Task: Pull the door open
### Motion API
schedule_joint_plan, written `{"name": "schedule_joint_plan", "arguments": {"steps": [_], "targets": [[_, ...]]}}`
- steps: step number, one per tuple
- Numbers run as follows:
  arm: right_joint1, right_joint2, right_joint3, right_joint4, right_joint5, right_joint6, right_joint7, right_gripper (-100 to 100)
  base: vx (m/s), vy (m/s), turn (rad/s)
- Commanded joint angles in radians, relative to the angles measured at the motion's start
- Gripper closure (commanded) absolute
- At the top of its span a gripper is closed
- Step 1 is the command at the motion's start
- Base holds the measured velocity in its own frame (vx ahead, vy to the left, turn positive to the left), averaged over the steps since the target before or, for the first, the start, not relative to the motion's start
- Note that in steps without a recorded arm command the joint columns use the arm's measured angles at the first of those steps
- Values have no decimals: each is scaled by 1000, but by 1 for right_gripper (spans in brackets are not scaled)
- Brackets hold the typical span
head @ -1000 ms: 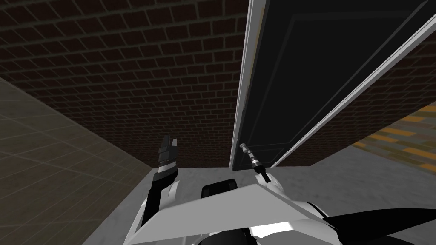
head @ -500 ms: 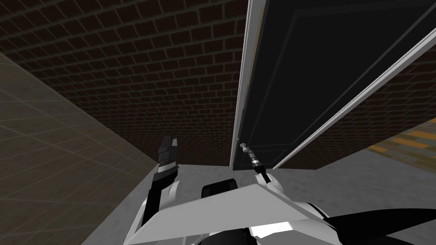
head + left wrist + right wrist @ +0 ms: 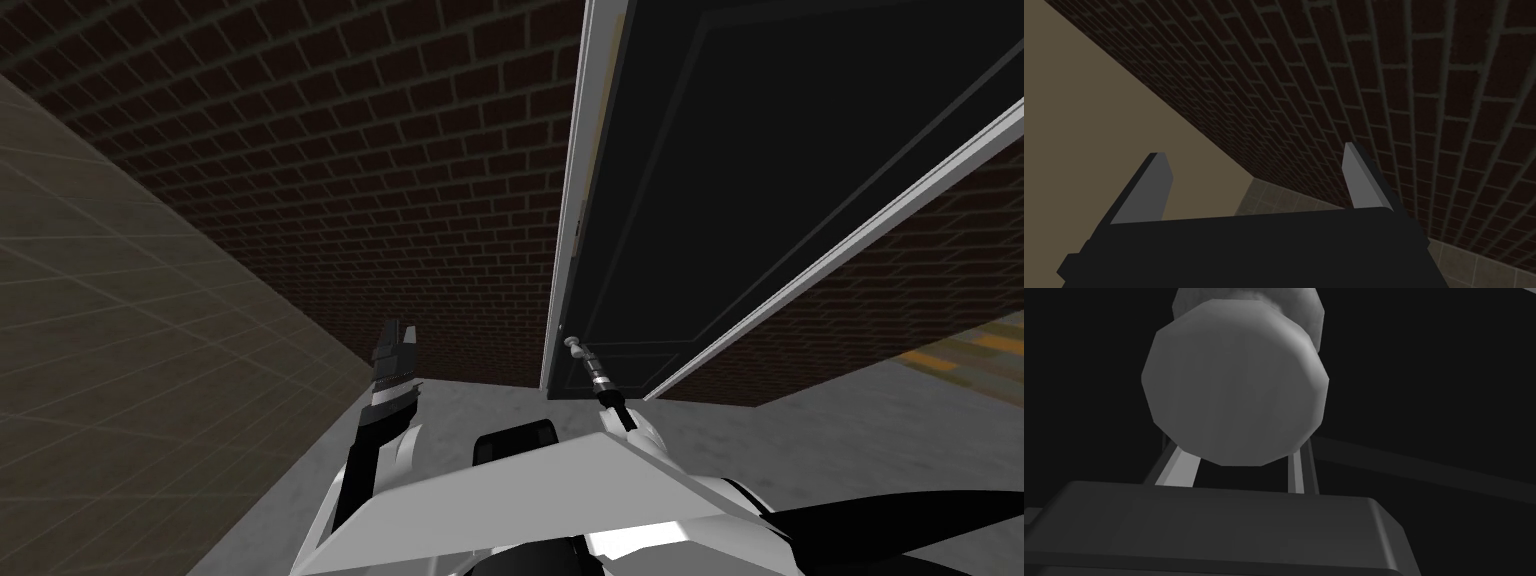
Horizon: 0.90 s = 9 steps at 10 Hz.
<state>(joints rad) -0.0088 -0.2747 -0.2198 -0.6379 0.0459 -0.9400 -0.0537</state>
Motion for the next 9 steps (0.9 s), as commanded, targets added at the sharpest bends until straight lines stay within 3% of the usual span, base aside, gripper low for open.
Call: {"name": "schedule_joint_plan", "arguments": {"steps": [1,9], "targets": [[-6,8,18,-4,-29,0,-50,100,-87,-45,158],[-3,6,42,-12,-116,16,-236,100,-57,-26,87]]}}
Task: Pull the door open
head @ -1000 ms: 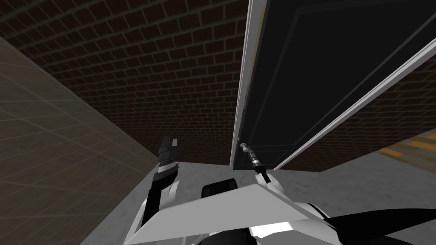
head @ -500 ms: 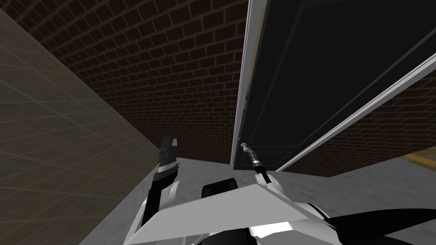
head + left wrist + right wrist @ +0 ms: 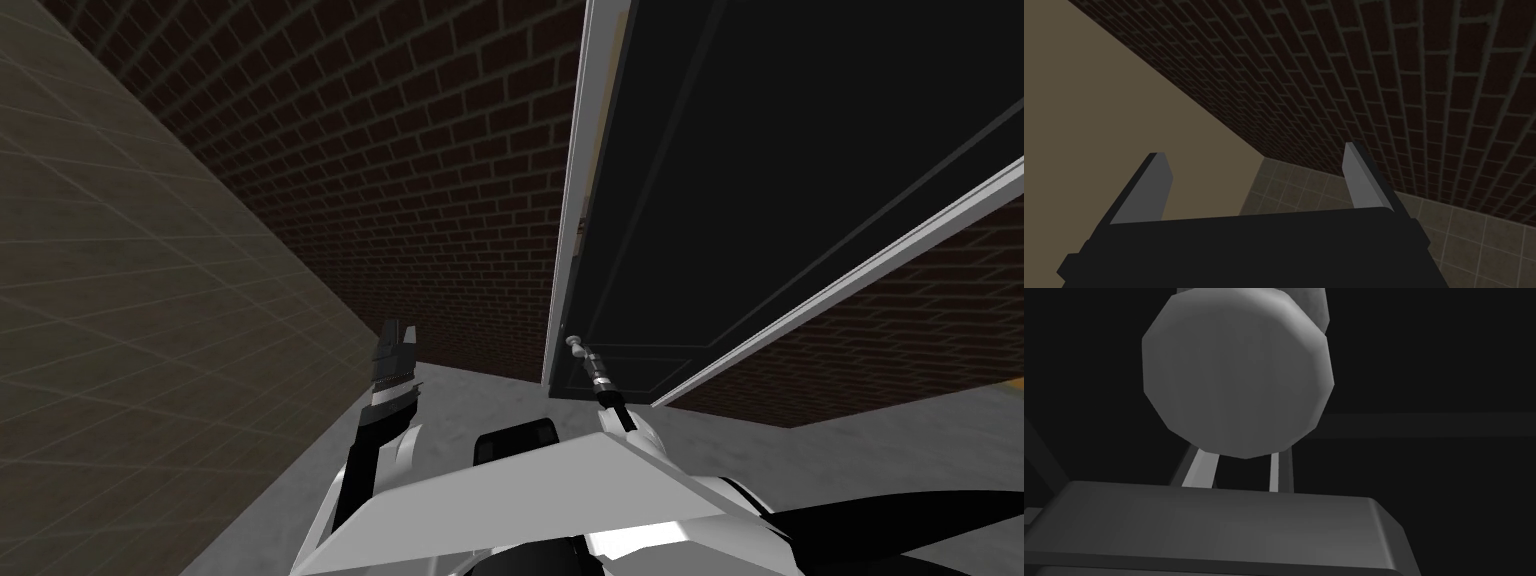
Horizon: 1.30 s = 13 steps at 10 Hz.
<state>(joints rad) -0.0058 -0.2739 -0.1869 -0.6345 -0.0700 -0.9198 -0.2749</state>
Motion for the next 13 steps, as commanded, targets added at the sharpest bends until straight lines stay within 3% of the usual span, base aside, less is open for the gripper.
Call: {"name": "schedule_joint_plan", "arguments": {"steps": [1,6,10,11,13], "targets": [[-6,5,15,-18,-21,-1,-50,100,-62,-16,122],[-5,4,28,-22,-65,7,-140,100,-49,-19,74],[-3,2,45,-27,-128,19,-257,100,-63,-24,109],[10,2,46,-25,-137,45,-276,-100,-56,-27,12],[5,8,56,-28,-157,49,-326,-100,-75,14,21]]}}
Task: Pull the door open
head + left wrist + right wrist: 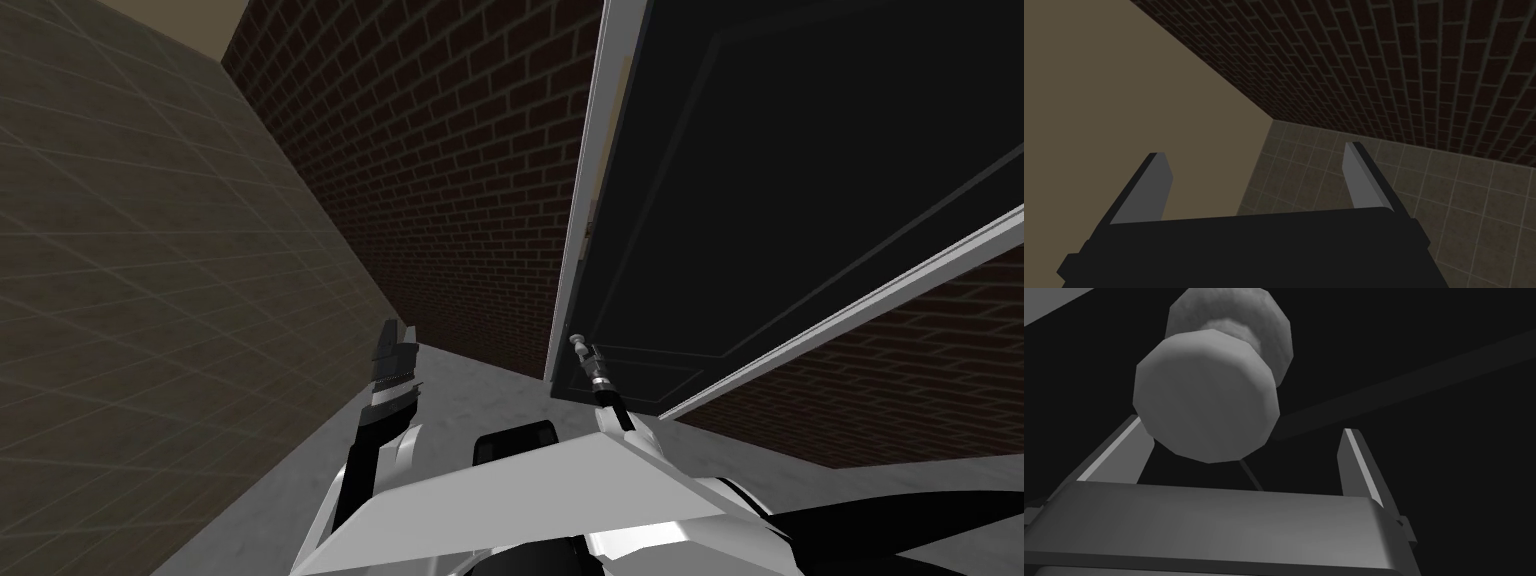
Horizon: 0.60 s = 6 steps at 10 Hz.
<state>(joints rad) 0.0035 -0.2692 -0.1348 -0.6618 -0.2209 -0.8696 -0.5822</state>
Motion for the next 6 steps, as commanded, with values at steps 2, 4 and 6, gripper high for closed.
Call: {"name": "schedule_joint_plan", "arguments": {"steps": [2,4,6], "targets": [[-11,12,18,-4,-33,4,-79,-100,-82,7,10],[-14,16,26,-6,-48,7,-125,-100,-50,-5,10],[-18,21,34,-8,-64,10,-164,-100,-64,-4,16]]}}
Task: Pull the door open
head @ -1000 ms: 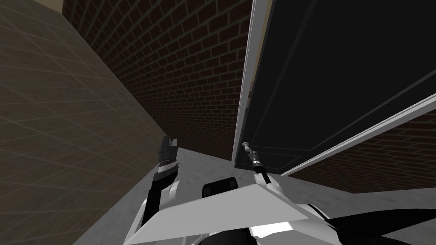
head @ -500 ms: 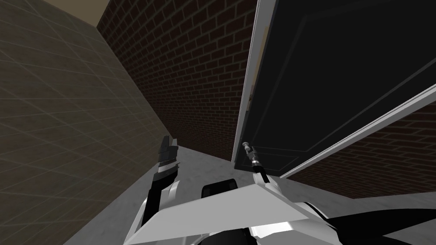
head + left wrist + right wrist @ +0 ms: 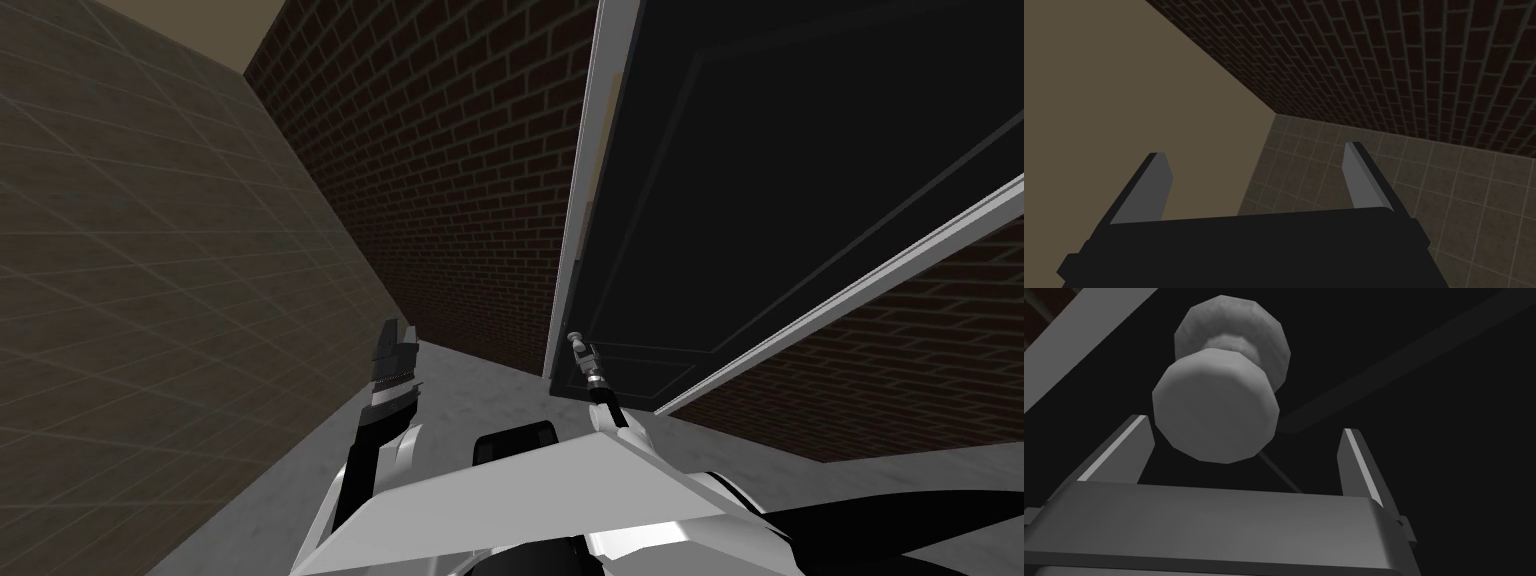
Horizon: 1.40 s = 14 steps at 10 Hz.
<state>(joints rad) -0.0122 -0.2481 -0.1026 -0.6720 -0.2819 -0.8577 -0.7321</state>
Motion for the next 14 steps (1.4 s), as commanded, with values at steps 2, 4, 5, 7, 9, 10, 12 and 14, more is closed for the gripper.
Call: {"name": "schedule_joint_plan", "arguments": {"steps": [2,4,5,7,9,10,12,14], "targets": [[-10,11,19,-2,-37,5,-77,-100,-63,-3,16],[-15,17,28,-4,-55,8,-130,-100,-57,-7,11],[-15,17,28,-4,-55,8,-136,-100,-45,-5,7],[-23,28,47,-9,-91,15,-202,-100,-62,-10,17],[-27,34,57,-12,-109,19,-252,-100,-52,-3,10],[-27,34,57,-12,-109,19,-258,-100,-48,-4,8],[-32,39,66,-14,-127,22,-299,-100,-55,-5,11],[-40,50,84,-19,-162,29,-366,-100,-60,-3,16]]}}
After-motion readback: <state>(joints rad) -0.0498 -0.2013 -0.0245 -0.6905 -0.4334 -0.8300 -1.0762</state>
